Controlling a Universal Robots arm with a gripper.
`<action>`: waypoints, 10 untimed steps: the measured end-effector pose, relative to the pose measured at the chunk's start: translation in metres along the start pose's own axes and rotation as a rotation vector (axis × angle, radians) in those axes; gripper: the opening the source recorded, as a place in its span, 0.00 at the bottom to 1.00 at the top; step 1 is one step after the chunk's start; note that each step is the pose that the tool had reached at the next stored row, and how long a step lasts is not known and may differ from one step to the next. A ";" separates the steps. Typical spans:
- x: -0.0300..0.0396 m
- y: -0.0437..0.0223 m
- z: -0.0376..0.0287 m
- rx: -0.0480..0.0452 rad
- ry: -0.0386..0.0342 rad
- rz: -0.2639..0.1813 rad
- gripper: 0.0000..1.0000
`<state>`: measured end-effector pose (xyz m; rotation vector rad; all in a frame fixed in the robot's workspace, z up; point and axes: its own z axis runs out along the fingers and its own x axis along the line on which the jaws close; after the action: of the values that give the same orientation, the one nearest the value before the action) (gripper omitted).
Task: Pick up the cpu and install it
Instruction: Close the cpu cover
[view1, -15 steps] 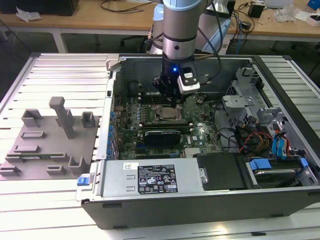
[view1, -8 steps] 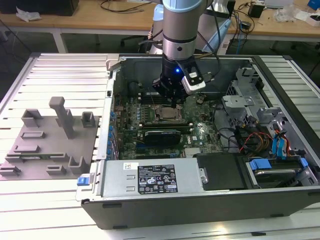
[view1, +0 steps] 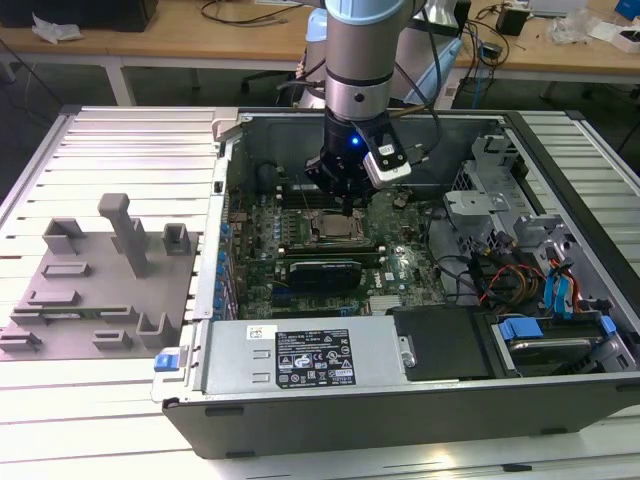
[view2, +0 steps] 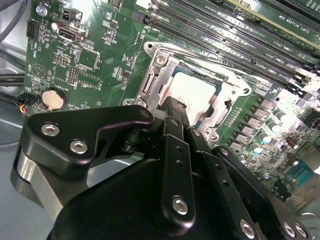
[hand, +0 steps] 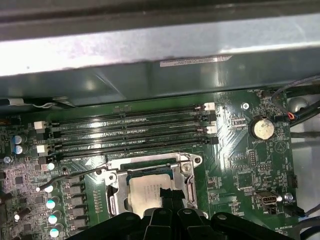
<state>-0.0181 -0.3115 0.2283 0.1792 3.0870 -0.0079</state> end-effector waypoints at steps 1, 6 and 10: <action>0.0003 -0.0002 0.0001 -0.0001 -0.0001 0.000 0.11; 0.0018 -0.0041 0.0013 -0.0003 0.0000 -0.001 0.11; 0.0035 -0.0094 0.0020 -0.0015 0.0002 -0.003 0.11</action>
<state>-0.0226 -0.3205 0.2262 0.1749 3.0873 -0.0057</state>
